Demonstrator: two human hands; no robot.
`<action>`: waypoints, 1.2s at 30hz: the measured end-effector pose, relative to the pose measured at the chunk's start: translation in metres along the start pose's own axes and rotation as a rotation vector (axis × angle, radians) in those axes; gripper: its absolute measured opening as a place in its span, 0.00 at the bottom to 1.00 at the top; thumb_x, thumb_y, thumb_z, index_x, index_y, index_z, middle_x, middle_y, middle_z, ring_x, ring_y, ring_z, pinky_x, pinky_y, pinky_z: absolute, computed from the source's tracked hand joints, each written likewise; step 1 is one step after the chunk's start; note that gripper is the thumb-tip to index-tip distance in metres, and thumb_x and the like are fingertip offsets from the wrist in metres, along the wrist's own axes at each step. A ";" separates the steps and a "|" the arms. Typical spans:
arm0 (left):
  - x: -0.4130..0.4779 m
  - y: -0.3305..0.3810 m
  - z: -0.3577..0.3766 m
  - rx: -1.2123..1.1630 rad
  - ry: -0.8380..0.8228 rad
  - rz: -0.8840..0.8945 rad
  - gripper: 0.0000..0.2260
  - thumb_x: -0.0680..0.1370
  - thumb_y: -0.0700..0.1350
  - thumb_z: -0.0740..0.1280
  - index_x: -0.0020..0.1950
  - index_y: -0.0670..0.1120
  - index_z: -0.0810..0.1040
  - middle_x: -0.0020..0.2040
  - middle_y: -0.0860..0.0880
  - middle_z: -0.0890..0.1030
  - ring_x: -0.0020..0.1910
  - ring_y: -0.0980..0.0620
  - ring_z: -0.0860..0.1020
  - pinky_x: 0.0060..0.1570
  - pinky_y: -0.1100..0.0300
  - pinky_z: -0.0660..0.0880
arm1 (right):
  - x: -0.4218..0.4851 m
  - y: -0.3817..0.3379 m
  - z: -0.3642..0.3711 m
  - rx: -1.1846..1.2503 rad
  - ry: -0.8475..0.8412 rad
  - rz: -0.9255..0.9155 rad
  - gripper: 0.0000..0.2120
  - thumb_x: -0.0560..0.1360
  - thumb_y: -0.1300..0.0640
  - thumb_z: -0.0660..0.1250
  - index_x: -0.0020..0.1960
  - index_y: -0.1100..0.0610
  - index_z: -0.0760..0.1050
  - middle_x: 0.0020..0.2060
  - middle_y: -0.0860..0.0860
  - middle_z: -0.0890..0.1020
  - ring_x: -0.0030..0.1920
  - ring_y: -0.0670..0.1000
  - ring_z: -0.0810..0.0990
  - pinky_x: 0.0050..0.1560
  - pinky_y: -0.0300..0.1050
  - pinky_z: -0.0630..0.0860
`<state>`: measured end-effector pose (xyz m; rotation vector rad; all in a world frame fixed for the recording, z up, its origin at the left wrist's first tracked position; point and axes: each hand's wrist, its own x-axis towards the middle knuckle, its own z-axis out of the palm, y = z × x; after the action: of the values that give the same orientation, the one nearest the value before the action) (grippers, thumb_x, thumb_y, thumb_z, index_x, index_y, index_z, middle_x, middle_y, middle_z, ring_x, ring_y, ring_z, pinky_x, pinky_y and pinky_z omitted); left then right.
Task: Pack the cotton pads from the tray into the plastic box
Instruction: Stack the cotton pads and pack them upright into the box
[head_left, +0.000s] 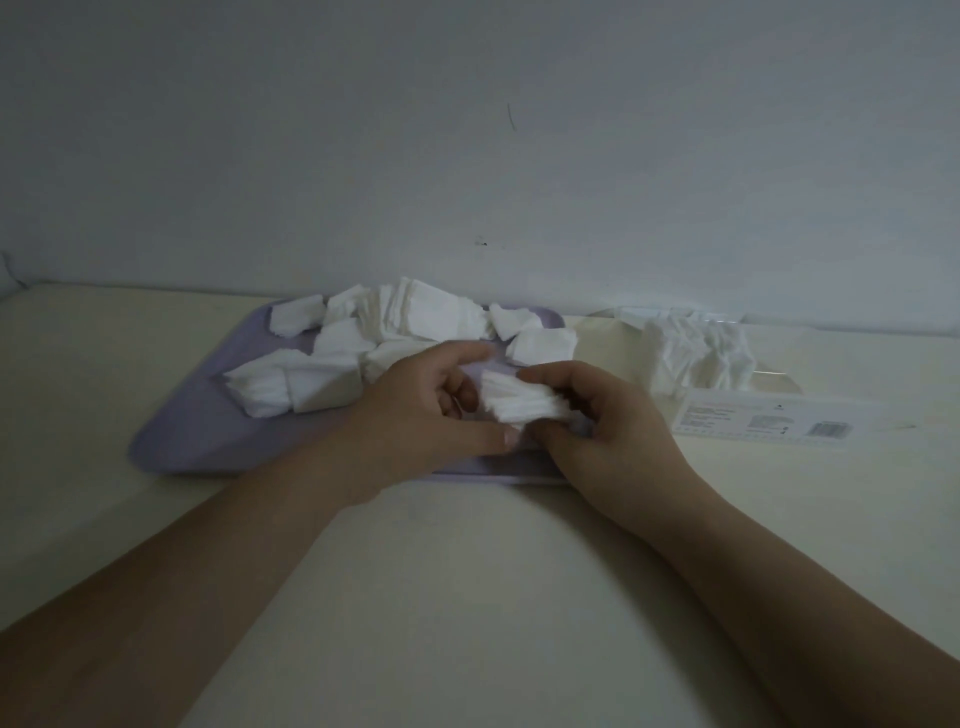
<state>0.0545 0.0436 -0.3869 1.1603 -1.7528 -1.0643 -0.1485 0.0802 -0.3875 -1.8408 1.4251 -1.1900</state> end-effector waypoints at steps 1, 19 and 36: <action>0.000 0.000 0.001 0.034 -0.022 0.030 0.25 0.65 0.47 0.83 0.60 0.52 0.82 0.40 0.52 0.78 0.35 0.56 0.72 0.36 0.61 0.70 | 0.000 -0.001 0.001 0.003 -0.001 0.002 0.21 0.73 0.68 0.69 0.55 0.44 0.81 0.51 0.40 0.85 0.52 0.37 0.82 0.51 0.25 0.72; -0.005 0.006 0.013 0.221 -0.032 0.120 0.09 0.77 0.38 0.71 0.55 0.48 0.84 0.34 0.55 0.80 0.32 0.60 0.75 0.36 0.65 0.72 | -0.003 -0.008 0.008 -0.162 -0.089 -0.002 0.29 0.77 0.66 0.60 0.77 0.54 0.64 0.58 0.56 0.82 0.57 0.53 0.79 0.59 0.44 0.74; 0.002 -0.006 -0.031 0.803 0.274 0.040 0.15 0.83 0.53 0.62 0.38 0.51 0.74 0.44 0.45 0.76 0.43 0.41 0.77 0.43 0.54 0.72 | -0.001 -0.005 0.003 0.011 0.158 0.055 0.13 0.73 0.60 0.74 0.53 0.48 0.76 0.43 0.43 0.83 0.39 0.35 0.79 0.41 0.25 0.72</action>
<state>0.0842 0.0336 -0.3814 1.6320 -2.0113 -0.1205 -0.1433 0.0818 -0.3856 -1.7206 1.5408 -1.3377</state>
